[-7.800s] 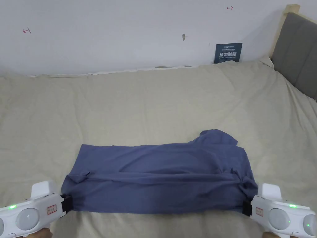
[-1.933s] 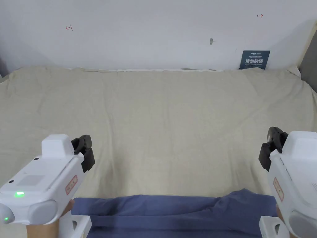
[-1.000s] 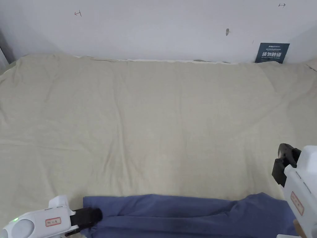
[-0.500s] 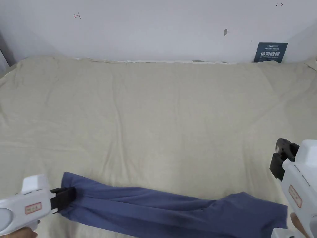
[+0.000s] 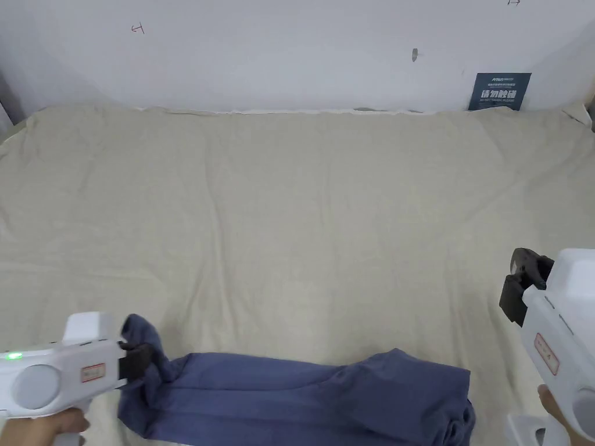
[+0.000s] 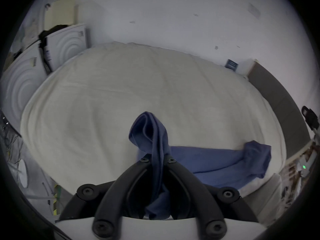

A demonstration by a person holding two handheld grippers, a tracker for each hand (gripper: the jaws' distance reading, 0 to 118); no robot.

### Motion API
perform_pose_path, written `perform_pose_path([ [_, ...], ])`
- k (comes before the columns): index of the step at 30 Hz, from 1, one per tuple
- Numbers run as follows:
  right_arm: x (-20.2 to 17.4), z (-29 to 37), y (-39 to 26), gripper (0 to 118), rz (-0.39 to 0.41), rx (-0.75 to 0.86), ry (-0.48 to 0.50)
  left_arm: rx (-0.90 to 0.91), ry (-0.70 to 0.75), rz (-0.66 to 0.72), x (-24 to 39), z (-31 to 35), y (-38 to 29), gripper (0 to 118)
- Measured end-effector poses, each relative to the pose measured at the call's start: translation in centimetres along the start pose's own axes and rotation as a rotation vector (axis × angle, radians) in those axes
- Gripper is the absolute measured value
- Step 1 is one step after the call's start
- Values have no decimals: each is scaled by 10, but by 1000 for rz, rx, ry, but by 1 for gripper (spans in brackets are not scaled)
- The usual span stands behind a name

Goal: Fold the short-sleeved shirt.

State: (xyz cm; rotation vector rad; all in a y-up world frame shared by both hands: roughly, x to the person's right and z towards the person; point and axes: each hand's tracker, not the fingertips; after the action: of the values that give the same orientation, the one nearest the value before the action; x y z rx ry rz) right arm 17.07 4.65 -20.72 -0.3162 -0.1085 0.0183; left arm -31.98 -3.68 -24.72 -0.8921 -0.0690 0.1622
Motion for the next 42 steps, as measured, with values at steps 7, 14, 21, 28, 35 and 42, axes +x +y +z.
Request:
perform_pose_path([
  [7, 10, 6, 0, 2, -2, -2, -22, -108, -164, -127, 89, -52, -10, 11],
  [14, 14, 8, -1, 2, -12, -6, -39, -193, -241, -143, 135, -79, -26, 26],
  [21, 15, 8, -2, 2, -10, -12, -37, -106, -257, -67, 127, -58, -21, 118],
  [28, 13, 6, -1, 2, -32, -12, -20, 238, -49, -24, 90, -3, -9, 108],
  [35, 8, 6, 1, 2, -33, -7, -7, 289, 7, 11, 67, -2, -22, 1],
  [42, 9, 9, -1, 2, -30, -13, -6, 147, -61, -105, 108, -43, -50, 0],
])
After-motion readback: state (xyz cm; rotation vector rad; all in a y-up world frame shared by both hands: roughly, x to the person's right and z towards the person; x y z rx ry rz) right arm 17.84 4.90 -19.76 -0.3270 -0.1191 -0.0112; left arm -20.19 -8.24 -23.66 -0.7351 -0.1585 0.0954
